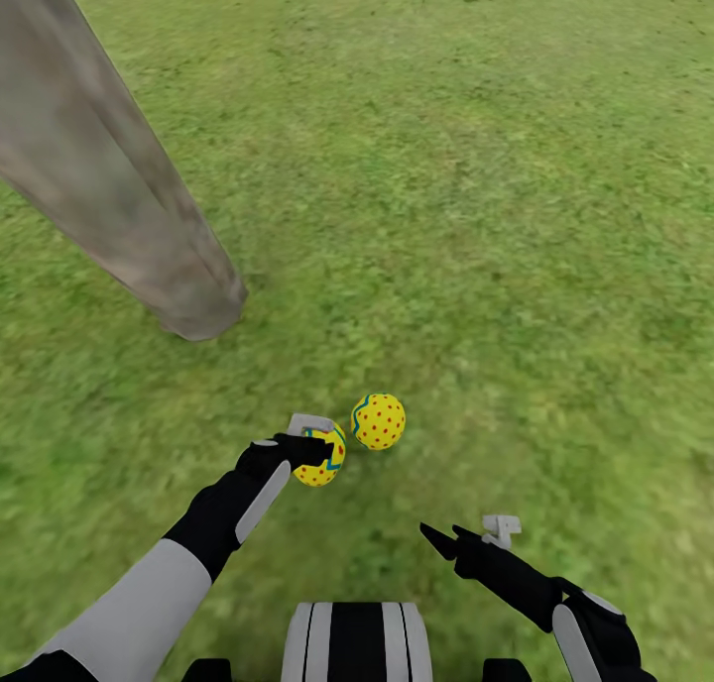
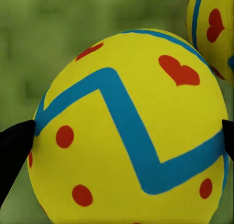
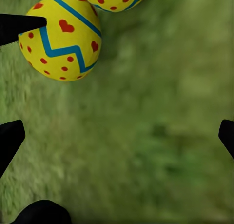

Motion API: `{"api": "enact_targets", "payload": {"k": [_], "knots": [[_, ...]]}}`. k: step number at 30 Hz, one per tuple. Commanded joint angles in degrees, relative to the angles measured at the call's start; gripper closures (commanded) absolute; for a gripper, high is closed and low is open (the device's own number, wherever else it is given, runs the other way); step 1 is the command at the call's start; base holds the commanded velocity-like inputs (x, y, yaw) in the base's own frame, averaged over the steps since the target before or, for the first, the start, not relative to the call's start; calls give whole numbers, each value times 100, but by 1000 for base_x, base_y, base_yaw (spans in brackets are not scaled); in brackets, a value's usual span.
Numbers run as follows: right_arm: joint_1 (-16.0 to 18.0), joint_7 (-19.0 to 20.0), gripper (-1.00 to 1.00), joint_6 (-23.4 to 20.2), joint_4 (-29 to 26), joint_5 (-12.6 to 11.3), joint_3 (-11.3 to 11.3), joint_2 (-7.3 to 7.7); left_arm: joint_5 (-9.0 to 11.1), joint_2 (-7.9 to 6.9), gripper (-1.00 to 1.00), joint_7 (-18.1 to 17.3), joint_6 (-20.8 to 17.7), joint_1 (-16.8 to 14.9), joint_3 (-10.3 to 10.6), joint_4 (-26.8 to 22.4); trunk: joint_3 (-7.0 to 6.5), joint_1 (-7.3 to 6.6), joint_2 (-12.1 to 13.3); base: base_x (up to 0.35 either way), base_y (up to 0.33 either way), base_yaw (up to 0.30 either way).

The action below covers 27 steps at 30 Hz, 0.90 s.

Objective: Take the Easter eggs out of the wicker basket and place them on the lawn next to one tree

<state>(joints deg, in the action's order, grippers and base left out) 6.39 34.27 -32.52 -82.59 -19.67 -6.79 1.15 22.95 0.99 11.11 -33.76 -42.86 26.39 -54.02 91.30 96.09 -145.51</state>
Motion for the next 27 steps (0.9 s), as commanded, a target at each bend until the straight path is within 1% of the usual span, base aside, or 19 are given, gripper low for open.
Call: {"api": "enact_targets", "payload": {"k": [1, 3, 13, 24, 25, 27], "knots": [[2, 6, -100, -44, -3, -37, -8, 0, 60, -2, 100, 50, -17, -3, 14, -23, 3, -1, -1, 0, 0, 0], [2, 8, -100, -44, -3, -37, -7, 0, 60, -2, 100, 50, -17, -3, 15, -32, 3, -1, -1, 0, 0, 0], [-1, 7, -100, -44, -3, -37, -8, 0, 60, -2, 100, 58, -17, -3, 15, -39, 225, 25, -15, 0, 0, 0], [0, 3, -100, -44, 16, -37, -10, 0, 60, -2, 100, 58, -17, -3, -9, -39, 225, 25, -15, 0, 0, 0], [0, 2, -100, -44, 19, -37, -10, 0, 60, -2, -100, 58, -17, -3, -10, -39, 225, 25, -15, 0, 0, 0], [2, 2, -100, -44, 22, -37, -9, 0, 60, -2, -100, 58, -17, -3, -11, -39, 225, 25, -15, 0, 0, 0]]}}
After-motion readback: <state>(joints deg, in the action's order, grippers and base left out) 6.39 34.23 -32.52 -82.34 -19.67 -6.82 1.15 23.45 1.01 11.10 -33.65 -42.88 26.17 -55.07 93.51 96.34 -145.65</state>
